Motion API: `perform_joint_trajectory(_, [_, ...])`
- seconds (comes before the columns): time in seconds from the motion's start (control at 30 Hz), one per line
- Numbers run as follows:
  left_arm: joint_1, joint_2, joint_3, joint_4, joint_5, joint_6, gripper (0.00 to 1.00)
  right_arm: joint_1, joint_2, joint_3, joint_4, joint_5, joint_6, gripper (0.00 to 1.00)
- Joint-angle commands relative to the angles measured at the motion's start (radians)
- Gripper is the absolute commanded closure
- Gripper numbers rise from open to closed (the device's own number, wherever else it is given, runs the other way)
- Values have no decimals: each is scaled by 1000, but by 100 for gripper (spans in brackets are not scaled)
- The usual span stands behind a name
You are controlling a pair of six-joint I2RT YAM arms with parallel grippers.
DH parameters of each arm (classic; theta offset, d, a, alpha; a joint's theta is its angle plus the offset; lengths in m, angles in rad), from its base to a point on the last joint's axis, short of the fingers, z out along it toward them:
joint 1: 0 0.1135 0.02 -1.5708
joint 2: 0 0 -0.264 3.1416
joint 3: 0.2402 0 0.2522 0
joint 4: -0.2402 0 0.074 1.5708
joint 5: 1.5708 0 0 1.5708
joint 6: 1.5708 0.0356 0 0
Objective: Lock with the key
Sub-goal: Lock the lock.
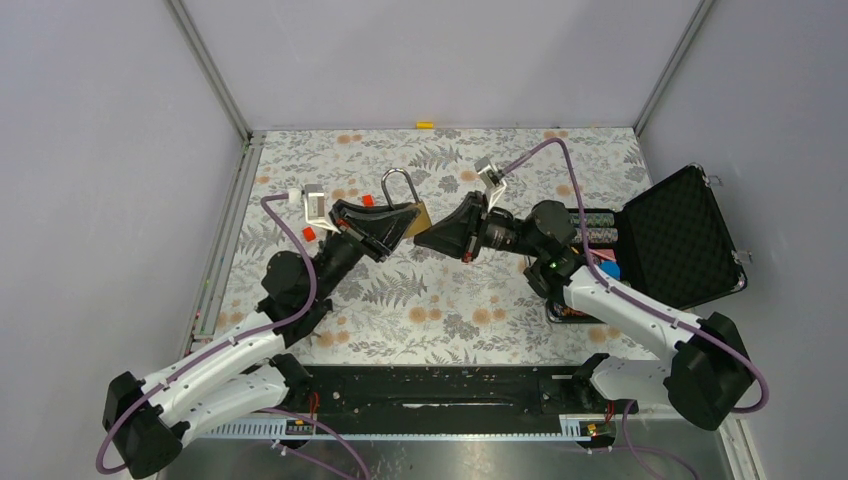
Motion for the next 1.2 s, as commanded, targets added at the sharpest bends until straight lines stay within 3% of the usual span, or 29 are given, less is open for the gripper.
perform_joint_trajectory(0.0, [40, -55, 77, 326, -207, 87, 100, 15, 40, 28, -212, -335, -19, 100])
perform_joint_trajectory(0.23, [66, -132, 117, 193, -109, 172, 100, 14, 18, 100, -610, -392, -262, 100])
perform_joint_trajectory(0.33, [87, -156, 156, 100, -79, 177, 100, 11, 13, 123, -700, -391, -331, 100])
perform_joint_trajectory(0.8, [109, -255, 168, -49, -121, 252, 100, -5, -29, 106, -696, -351, -279, 100])
perform_joint_trajectory(0.9, [109, -271, 140, -28, -140, 250, 100, -9, -59, 98, -624, -283, -203, 100])
perform_joint_trajectory(1.0, [109, -267, 129, -7, -155, 241, 100, -7, -64, 72, -479, -310, -104, 100])
perform_joint_trajectory(1.17, [109, -230, 166, -56, -141, 250, 100, -9, -55, 82, -584, -242, -181, 100])
